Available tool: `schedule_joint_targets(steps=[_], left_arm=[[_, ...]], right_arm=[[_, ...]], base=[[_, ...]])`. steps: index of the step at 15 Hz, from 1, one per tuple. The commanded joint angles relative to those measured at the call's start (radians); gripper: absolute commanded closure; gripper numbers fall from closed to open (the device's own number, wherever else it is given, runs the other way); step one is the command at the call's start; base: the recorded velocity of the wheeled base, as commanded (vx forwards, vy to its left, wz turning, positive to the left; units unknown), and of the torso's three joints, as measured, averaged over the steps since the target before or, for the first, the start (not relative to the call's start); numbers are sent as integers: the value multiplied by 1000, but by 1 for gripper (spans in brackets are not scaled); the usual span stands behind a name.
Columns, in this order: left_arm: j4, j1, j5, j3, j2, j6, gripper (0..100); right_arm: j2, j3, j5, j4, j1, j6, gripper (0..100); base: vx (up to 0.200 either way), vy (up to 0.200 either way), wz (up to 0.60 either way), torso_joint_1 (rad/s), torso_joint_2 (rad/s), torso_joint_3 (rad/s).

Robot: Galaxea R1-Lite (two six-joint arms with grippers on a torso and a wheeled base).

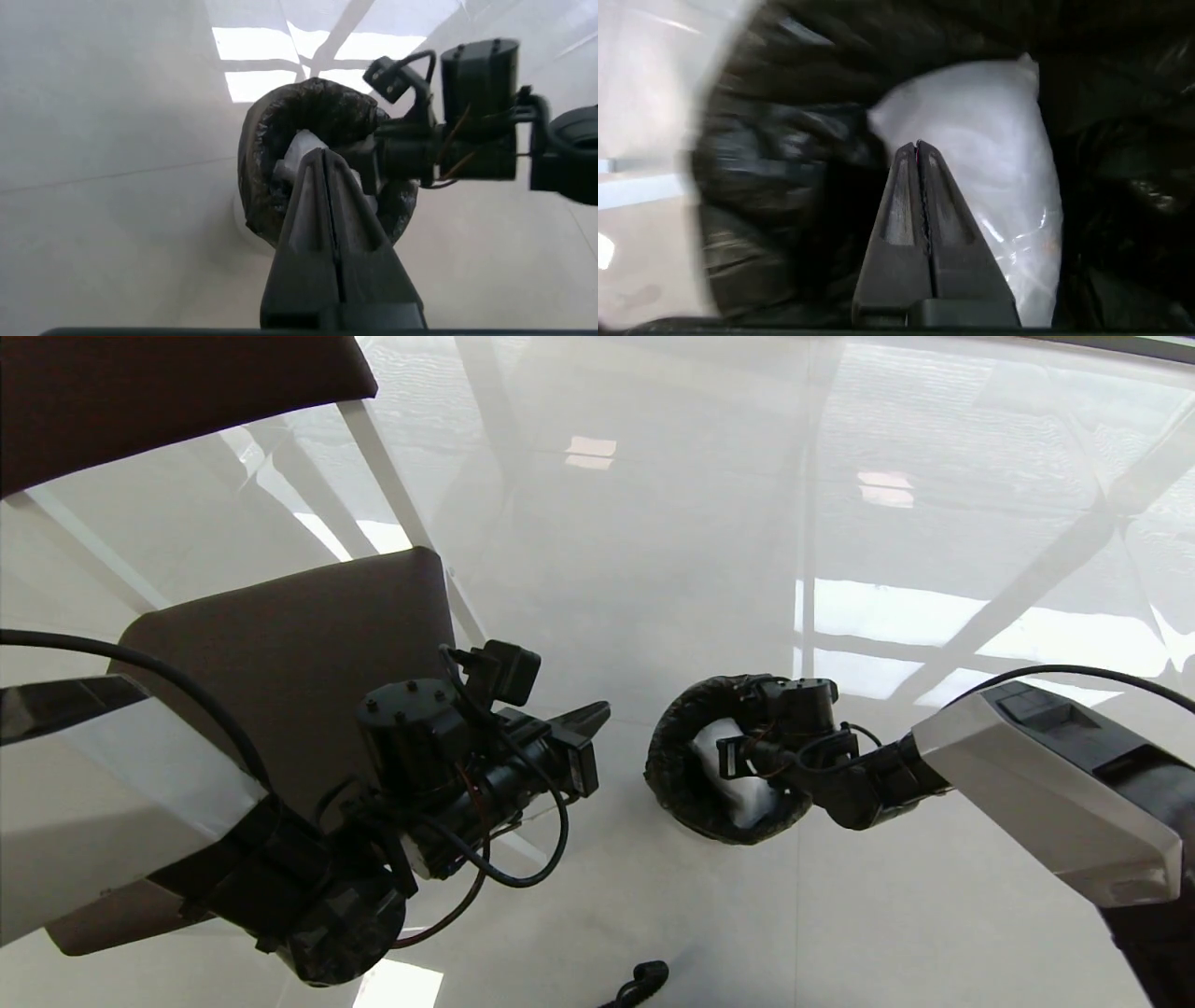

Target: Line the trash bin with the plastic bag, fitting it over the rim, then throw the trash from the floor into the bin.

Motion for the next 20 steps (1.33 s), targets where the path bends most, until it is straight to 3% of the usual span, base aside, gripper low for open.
schedule_joint_targets(steps=[1, 6, 9, 11, 12, 13, 16, 18, 20], left_arm=[[-1, 0, 0, -1, 0, 0, 100], [-1, 0, 2, 0, -6, 0, 100], [-4, 0, 2, 0, -16, -1, 100], [-4, 6, 2, 2, -19, -1, 100], [-5, 27, 3, 2, -29, 0, 100], [-4, 32, 5, 2, -55, 0, 100], [65, 81, 5, 19, -264, -1, 100], [193, 95, 5, 45, -462, -11, 100], [398, 116, 11, 76, -729, -37, 100]], right_arm=[[56, -8, 0, -1, -5, -8, 100], [82, -19, 0, -1, -5, -12, 100], [106, -27, -6, 7, -3, -56, 100], [135, -24, -43, -24, -5, -71, 100], [91, 15, -43, -107, -3, -68, 100], [33, 52, -43, -139, 1, -67, 100], [-388, 234, -42, -101, 60, -25, 100], [-598, 314, -43, 2, 86, -24, 100], [-793, 423, -94, 85, 90, -28, 100]], base=[[0, 0, 0, 0, 0, 0], [0, 0, 0, 0, 0, 0], [0, 0, 0, 0, 0, 0], [0, 0, 0, 0, 0, 0], [0, 0, 0, 0, 0, 0], [0, 0, 0, 0, 0, 0], [0, 0, 0, 0, 0, 0], [0, 0, 0, 0, 0, 0], [0, 0, 0, 0, 0, 0]])
